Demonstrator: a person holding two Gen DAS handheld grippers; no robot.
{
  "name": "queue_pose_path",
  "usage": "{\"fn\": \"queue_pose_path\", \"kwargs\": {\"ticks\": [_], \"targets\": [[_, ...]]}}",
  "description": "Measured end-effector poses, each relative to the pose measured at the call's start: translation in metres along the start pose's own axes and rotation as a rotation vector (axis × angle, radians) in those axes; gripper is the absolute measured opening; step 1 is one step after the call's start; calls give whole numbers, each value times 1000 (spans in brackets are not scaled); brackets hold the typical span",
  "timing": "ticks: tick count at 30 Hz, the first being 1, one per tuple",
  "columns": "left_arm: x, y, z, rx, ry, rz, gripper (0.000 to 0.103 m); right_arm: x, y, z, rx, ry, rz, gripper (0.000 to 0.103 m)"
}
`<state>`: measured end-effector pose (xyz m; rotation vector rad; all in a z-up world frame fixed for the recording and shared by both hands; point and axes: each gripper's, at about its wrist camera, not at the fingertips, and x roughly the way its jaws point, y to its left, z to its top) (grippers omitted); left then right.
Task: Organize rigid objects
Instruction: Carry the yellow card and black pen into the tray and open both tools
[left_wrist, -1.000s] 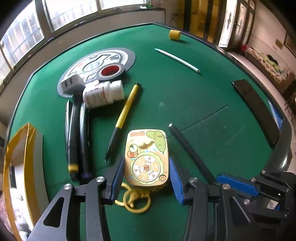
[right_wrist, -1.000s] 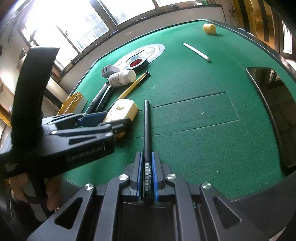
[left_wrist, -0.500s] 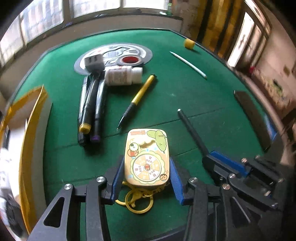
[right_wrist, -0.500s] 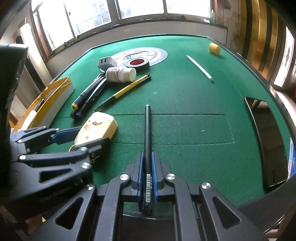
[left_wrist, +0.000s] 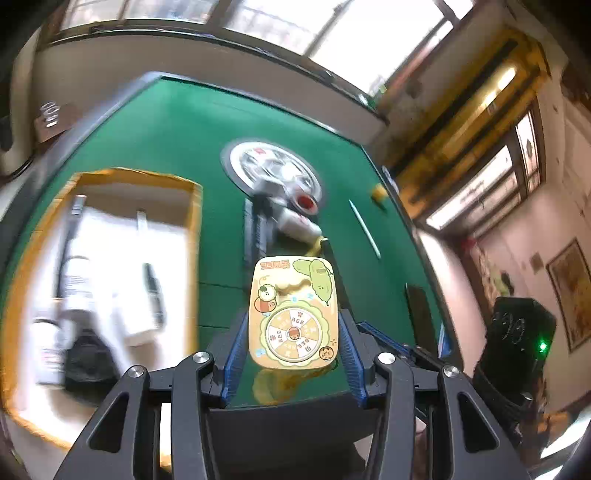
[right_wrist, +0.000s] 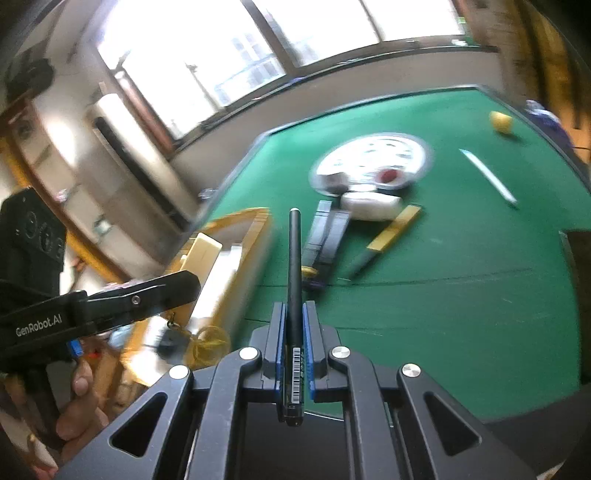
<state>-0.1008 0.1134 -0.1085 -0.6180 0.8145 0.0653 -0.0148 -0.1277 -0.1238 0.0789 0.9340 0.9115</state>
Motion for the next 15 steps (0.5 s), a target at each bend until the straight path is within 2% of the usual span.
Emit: {"fn": "queue_pose_path", "kwargs": {"ticks": [3, 8, 15], "targets": [[-27, 27, 11, -54, -48, 28, 49, 10, 26, 10, -37, 11, 49, 9], [-46, 67, 34, -128, -111, 85, 49, 46, 67, 27, -99, 76, 124, 9], [-14, 120, 70, -242, -81, 102, 49, 112, 90, 50, -112, 151, 113, 9]]}}
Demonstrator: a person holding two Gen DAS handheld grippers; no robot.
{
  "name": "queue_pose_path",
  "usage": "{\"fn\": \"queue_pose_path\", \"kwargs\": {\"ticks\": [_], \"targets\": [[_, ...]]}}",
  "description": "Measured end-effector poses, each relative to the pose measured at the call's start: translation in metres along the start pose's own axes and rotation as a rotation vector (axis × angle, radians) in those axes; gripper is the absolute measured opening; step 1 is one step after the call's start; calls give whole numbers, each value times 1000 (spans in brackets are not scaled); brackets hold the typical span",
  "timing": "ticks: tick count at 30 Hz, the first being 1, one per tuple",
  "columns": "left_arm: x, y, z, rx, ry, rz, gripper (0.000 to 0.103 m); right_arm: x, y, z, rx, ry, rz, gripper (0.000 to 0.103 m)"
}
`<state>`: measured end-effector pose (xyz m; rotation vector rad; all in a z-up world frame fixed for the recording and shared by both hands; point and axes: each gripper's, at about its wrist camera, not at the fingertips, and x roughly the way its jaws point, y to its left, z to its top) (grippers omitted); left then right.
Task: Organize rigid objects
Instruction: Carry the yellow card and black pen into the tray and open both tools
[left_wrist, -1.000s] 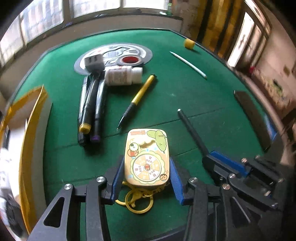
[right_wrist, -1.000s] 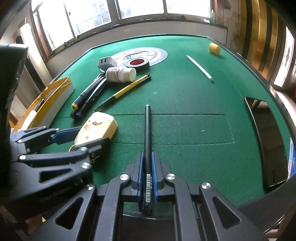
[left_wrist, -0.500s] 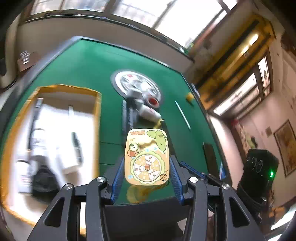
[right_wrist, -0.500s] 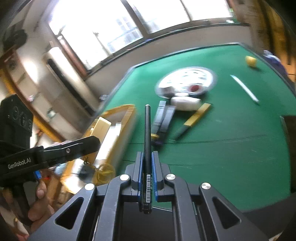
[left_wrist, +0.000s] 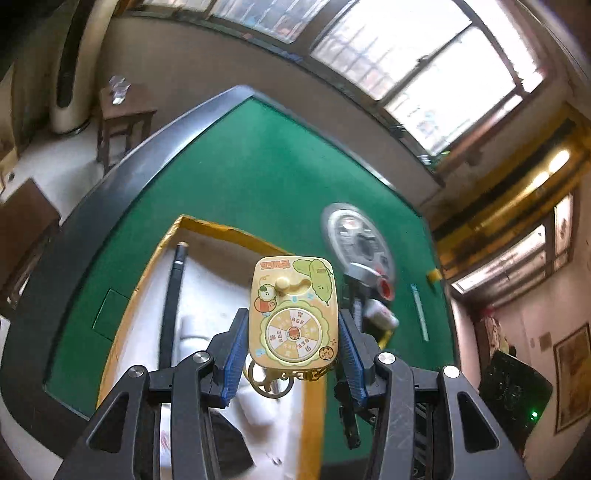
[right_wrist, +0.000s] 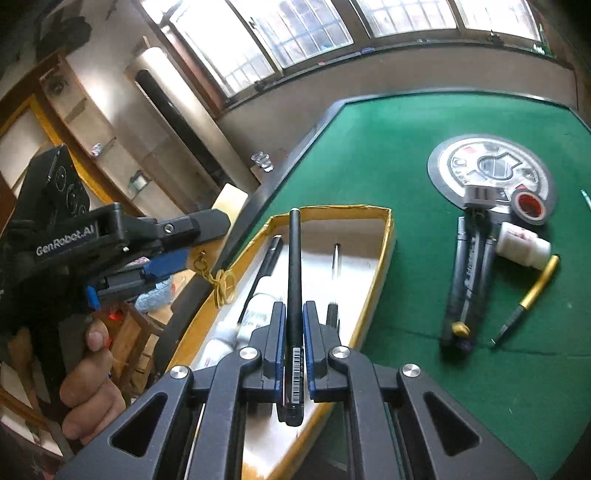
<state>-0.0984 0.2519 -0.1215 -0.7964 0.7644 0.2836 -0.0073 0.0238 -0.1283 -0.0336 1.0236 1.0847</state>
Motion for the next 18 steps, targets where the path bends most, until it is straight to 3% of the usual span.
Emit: {"fn": "queue_pose_path", "kwargs": {"ticks": [8, 12, 18], "targets": [[68, 39, 13, -71, 137, 47, 49, 58, -8, 13, 60, 98, -94, 9], [83, 38, 12, -37, 160, 118, 49, 77, -2, 11, 26, 143, -221, 9], [100, 36, 8, 8, 205, 177, 49, 94, 8, 11, -46, 180, -323, 9]]}}
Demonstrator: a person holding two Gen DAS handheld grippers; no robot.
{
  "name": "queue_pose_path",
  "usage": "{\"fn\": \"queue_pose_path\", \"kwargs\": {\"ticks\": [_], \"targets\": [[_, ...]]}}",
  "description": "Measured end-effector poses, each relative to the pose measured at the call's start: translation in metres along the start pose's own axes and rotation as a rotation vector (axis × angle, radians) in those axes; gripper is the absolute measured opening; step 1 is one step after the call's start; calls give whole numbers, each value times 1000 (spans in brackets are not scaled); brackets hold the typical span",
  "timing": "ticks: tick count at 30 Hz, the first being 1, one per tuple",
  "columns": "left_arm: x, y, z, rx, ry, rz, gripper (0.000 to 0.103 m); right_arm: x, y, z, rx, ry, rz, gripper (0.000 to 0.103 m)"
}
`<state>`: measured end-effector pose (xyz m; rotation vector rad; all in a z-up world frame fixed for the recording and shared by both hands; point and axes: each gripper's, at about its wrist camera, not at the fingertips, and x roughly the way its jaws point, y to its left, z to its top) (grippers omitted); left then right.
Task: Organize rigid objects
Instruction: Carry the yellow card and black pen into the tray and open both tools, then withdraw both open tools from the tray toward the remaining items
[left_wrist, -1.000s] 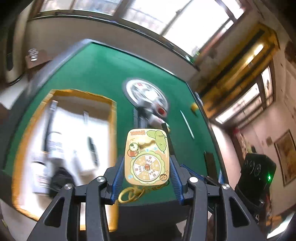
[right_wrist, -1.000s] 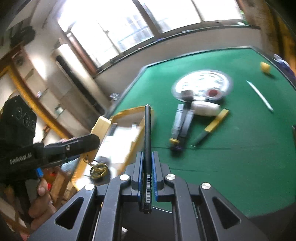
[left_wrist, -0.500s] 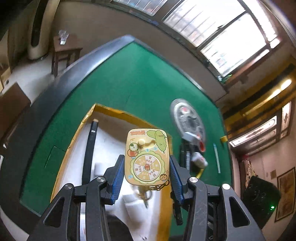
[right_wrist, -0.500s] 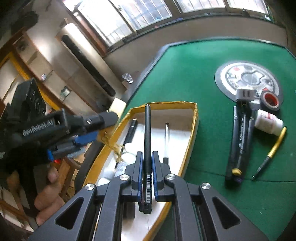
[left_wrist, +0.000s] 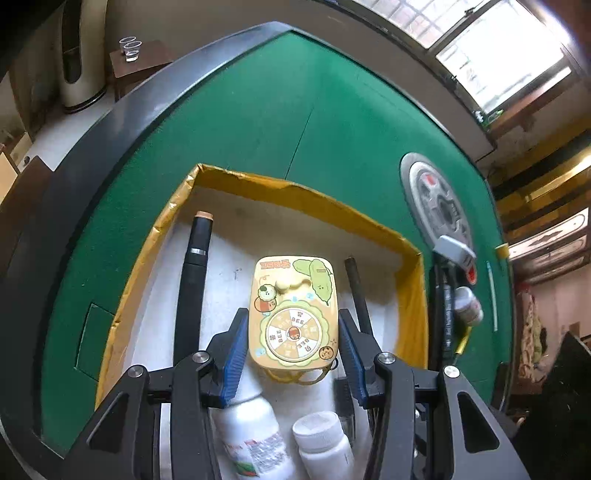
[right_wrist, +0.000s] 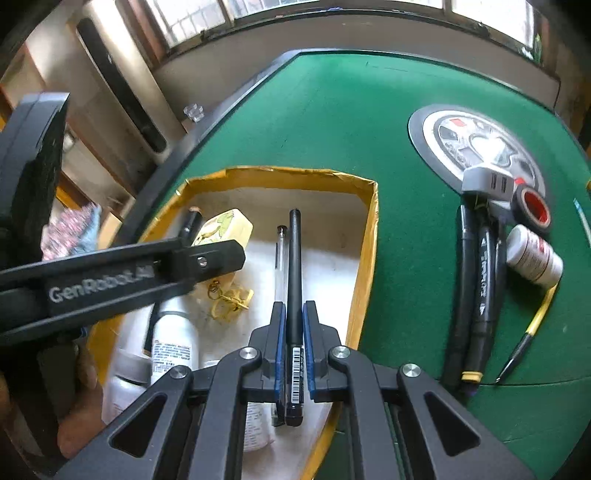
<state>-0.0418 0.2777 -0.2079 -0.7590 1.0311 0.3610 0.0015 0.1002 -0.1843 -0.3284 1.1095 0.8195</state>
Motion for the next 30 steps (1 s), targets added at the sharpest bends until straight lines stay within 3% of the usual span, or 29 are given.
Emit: {"fn": "queue_pose_path", "kwargs": {"ticks": [7, 9, 12, 14, 17, 20, 22, 25, 30], "targets": [[11, -7, 2, 32, 4, 77, 50, 2, -1, 5, -33, 16, -33, 7], [10, -8, 1, 38, -5, 72, 51, 1, 0, 4, -42, 11, -38, 8], [5, -1, -2, 9, -13, 14, 62, -6, -1, 0, -23, -19, 22, 19], [-3, 1, -3, -9, -30, -4, 63, -14, -8, -2, -3, -74, 87, 34], [-27, -3, -16, 9, -105, -2, 63, -40, -21, -18, 38, -173, 192, 38], [-64, -23, -43, 48, -238, -31, 64, -74, -40, -43, 86, -267, 323, 42], [-87, -43, -66, 105, -314, -68, 73, -98, -55, -60, 122, -337, 383, 47], [-104, -69, -98, 164, -355, -146, 75, -135, -70, -82, 137, -415, 400, 48], [-116, -110, -127, 231, -364, -188, 75, -172, -93, -112, 180, -490, 370, 54]]}}
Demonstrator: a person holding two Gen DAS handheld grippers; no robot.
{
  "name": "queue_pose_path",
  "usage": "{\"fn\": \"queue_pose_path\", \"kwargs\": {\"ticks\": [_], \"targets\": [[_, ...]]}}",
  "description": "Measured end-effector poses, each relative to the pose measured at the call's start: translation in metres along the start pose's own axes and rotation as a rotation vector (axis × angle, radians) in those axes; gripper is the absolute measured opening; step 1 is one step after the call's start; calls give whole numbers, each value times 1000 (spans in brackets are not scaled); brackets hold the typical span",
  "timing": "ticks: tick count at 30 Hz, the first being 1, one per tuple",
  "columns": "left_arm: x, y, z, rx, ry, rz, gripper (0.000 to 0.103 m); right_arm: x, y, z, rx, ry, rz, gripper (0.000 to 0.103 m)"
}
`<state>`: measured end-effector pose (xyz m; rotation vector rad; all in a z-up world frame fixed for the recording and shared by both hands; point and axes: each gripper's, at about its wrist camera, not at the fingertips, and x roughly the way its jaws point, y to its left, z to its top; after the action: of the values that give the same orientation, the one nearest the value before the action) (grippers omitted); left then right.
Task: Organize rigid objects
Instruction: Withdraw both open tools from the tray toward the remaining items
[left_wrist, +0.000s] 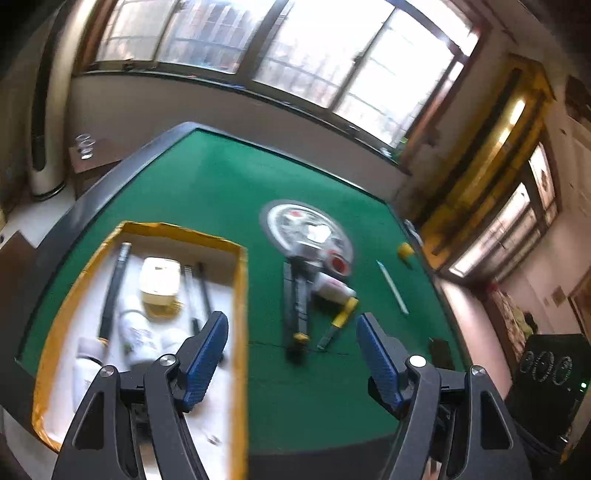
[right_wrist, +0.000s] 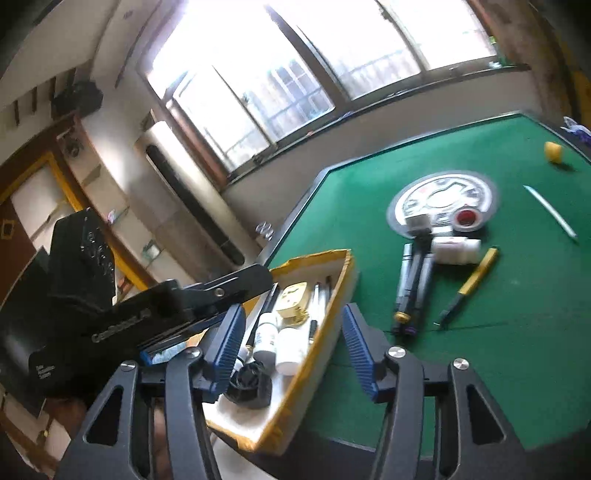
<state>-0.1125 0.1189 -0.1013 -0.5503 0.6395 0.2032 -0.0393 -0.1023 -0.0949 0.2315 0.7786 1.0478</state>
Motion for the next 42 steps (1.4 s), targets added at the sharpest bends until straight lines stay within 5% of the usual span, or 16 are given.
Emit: {"fn": "queue_pose_path", "kwargs": {"ticks": [13, 24, 42], "targets": [[-31, -36, -27, 78, -7, -25, 75, -62, -54, -17, 186, -46, -130, 54], [-28, 1, -38, -16, 3, -7, 75, -34, -67, -27, 214, 40, -190, 54], [-23, -1, -39, -14, 15, -22, 75, -41, -71, -23, 255, 50, -246, 54]]}}
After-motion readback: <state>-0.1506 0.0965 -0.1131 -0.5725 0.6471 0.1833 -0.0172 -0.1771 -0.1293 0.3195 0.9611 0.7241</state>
